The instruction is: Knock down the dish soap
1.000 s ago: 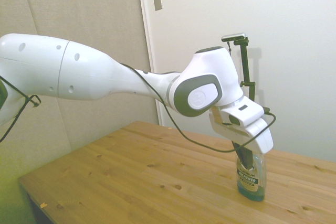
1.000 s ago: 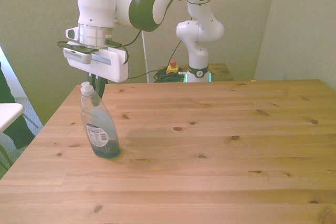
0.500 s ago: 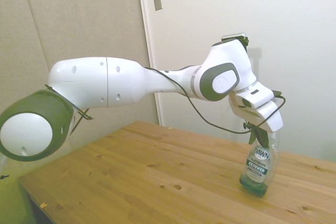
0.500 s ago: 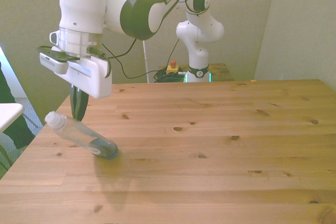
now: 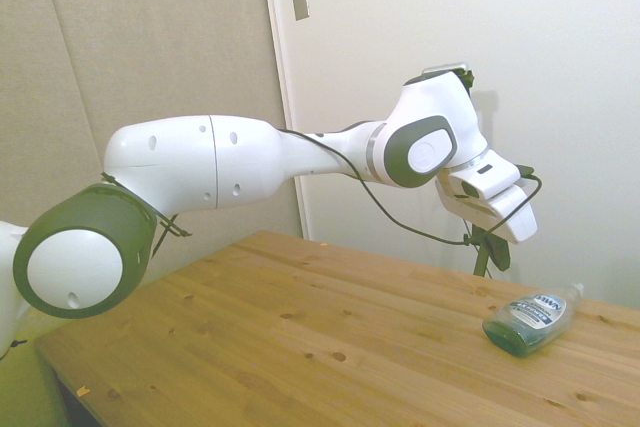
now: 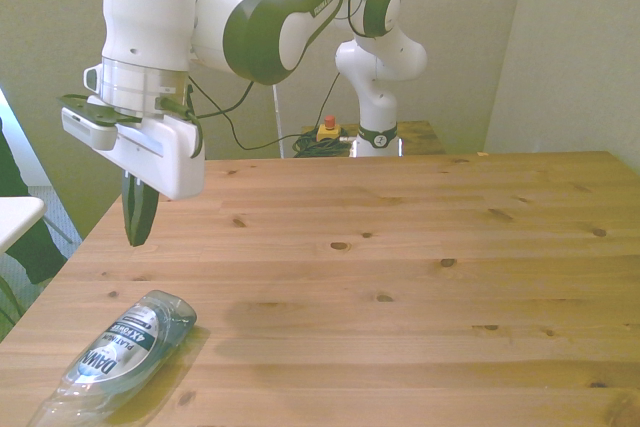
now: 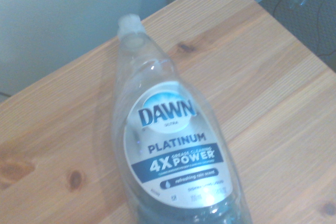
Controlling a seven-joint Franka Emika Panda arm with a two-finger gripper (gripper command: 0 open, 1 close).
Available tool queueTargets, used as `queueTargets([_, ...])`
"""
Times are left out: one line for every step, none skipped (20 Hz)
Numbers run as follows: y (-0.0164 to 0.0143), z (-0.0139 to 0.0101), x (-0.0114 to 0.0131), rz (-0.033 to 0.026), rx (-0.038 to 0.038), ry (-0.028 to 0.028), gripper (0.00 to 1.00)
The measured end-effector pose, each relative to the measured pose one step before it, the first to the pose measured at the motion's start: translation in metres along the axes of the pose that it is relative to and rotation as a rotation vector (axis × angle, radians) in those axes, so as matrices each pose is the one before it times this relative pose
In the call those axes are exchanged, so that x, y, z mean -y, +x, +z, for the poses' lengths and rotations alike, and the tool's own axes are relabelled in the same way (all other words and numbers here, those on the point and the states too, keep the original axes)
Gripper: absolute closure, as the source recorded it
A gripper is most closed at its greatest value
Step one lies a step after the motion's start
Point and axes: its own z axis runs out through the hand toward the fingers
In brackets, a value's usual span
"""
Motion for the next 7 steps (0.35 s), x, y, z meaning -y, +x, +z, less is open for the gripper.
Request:
queueTargets([-0.00414, -0.00162, -0.00288, -0.01383, 0.01525, -0.00336, 1.00])
queueTargets([-0.00398, -0.00131, -0.00394, -0.01103, 0.01489, -0.00503, 1.00])
queueTargets([-0.00450, -0.00263, -0.00413, -0.01083, 0.01338, -0.00283, 1.00])
queueTargets([-0.00477, -0.00267, -0.00456, -0.01082, 0.01239, -0.00103, 1.00])
queueTargets([-0.00530, -0.00290, -0.00484, -0.00732, 0.01246, -0.00123, 1.00])
queueTargets([-0.00563, -0.00435, -0.00443, -0.00624, 0.00789, 0.00446, 1.00])
queueTargets([-0.00597, -0.00480, -0.00439, -0.00611, 0.00706, 0.00562, 1.00])
